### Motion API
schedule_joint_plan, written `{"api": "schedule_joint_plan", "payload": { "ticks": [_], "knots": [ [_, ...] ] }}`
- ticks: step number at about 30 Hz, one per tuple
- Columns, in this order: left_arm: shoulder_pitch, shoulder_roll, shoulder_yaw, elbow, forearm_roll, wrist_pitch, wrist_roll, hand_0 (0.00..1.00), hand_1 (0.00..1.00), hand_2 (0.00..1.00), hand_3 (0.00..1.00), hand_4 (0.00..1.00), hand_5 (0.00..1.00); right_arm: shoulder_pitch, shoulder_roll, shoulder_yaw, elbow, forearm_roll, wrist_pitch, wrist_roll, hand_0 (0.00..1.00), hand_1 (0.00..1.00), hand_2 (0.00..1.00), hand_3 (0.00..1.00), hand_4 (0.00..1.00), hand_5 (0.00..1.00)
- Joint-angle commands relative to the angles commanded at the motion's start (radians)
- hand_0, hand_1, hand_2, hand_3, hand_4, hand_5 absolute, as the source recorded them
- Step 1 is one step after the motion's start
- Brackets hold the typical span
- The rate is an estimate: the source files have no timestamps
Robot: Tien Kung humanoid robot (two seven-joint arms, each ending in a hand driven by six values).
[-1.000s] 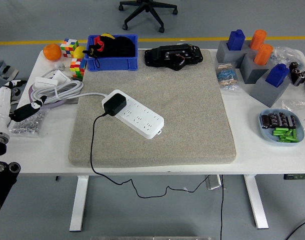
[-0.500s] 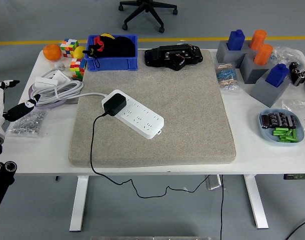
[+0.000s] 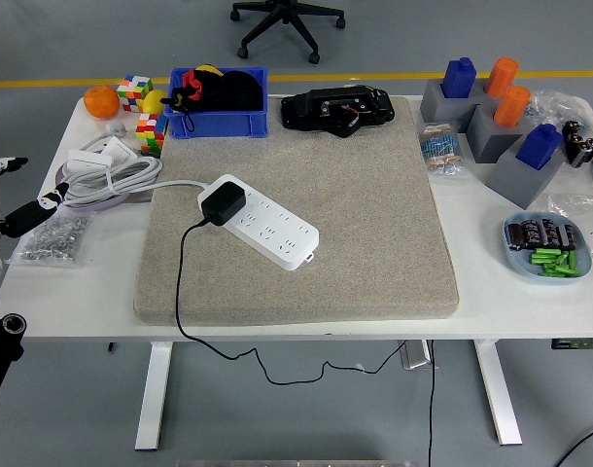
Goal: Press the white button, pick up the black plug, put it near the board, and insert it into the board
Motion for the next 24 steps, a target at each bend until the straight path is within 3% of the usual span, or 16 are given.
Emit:
{"api": "schedule_joint_plan", "payload": {
  "ticks": [14, 15, 24],
  "knots": [
    [-0.004, -0.005, -0.011, -0.001, -0.003, -0.01, -0.001, 0.827, 0.871, 0.793, 0.744, 0.867, 0.417, 0.003, -0.002, -0.001, 0.002, 0.001, 0.002, -0.001, 0.598, 0.606, 0.639, 0.59, 0.666, 0.416],
    [-0.005, -0.005, -0.014, -0.002, -0.002, -0.009, -0.001, 0.827, 0.868, 0.782, 0.742, 0.865, 0.416, 0.004, -0.004, -0.003, 0.003, 0.001, 0.001, -0.001, 0.655, 0.641, 0.646, 0.591, 0.666, 0.417],
    [-0.004, -0.002, -0.023, -0.004, -0.001, -0.007, -0.003, 0.827, 0.868, 0.787, 0.743, 0.862, 0.414, 0.007, -0.007, -0.005, 0.006, -0.001, 0.0, 0.0, 0.656, 0.644, 0.648, 0.591, 0.666, 0.416]
  ]
}}
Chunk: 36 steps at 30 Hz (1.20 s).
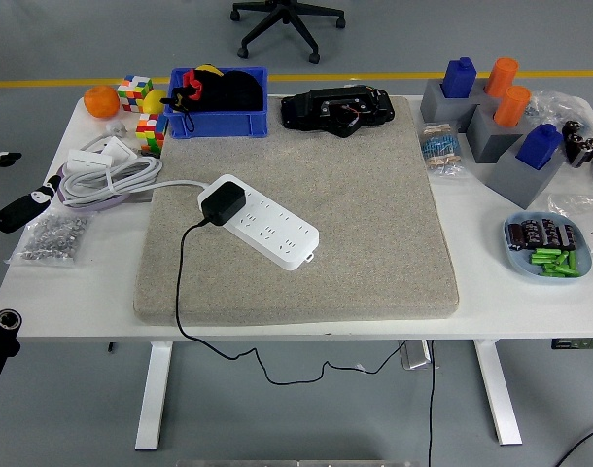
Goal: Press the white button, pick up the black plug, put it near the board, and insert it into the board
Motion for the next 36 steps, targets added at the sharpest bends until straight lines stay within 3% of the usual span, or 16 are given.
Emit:
{"api": "schedule_joint_plan", "payload": {
  "ticks": [20, 36],
  "knots": [
    [0.008, 0.003, 0.013, -0.001, 0.002, -0.008, 0.009, 0.827, 0.867, 0.788, 0.741, 0.847, 0.406, -0.005, 0.002, -0.008, 0.002, 0.002, 0.002, 0.001, 0.659, 0.667, 0.657, 0.592, 0.666, 0.417],
    [0.015, -0.012, 0.007, 0.006, 0.002, -0.013, 0.01, 0.827, 0.865, 0.786, 0.74, 0.837, 0.404, -0.014, 0.008, 0.001, 0.0, -0.002, 0.001, 0.001, 0.667, 0.661, 0.66, 0.592, 0.667, 0.418]
  ]
}}
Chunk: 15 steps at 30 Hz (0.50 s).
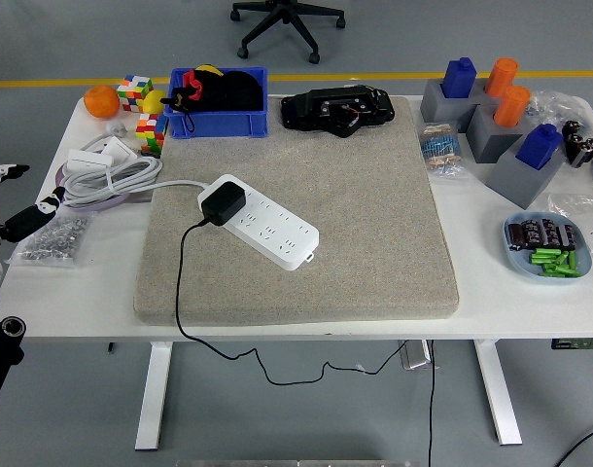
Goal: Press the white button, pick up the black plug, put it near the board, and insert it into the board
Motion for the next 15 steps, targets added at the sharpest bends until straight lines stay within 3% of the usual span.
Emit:
{"api": "schedule_joint_plan", "payload": {
  "ticks": [15],
  "knots": [
    [-0.001, -0.003, -0.003, 0.003, 0.001, -0.002, 0.001, 0.827, 0.865, 0.787, 0.74, 0.825, 0.399, 0.001, 0.0, 0.005, 0.001, -0.001, -0.001, 0.001, 0.669, 0.658, 0.662, 0.592, 0.667, 0.418]
  ]
}}
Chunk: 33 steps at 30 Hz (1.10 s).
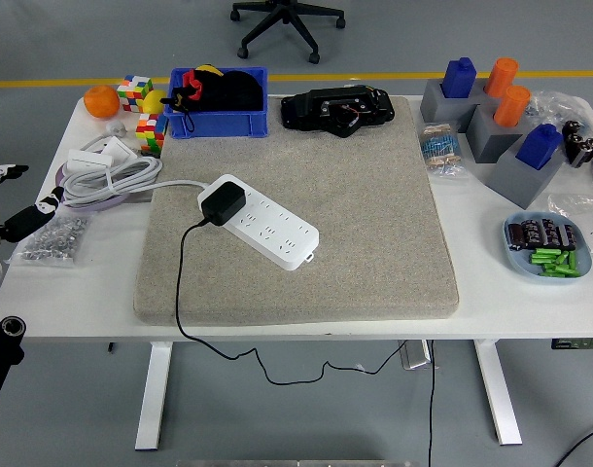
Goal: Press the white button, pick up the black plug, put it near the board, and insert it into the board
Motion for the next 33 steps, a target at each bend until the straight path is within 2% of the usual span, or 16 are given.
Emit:
{"api": "schedule_joint_plan", "payload": {
  "ticks": [33],
  "knots": [
    [0.004, -0.003, 0.001, -0.001, -0.001, -0.004, 0.001, 0.828, 0.865, 0.788, 0.739, 0.812, 0.393, 0.001, 0.001, 0.0, 0.0, -0.001, -0.001, 0.001, 0.669, 0.65, 0.661, 0.592, 0.667, 0.419]
  ]
}}
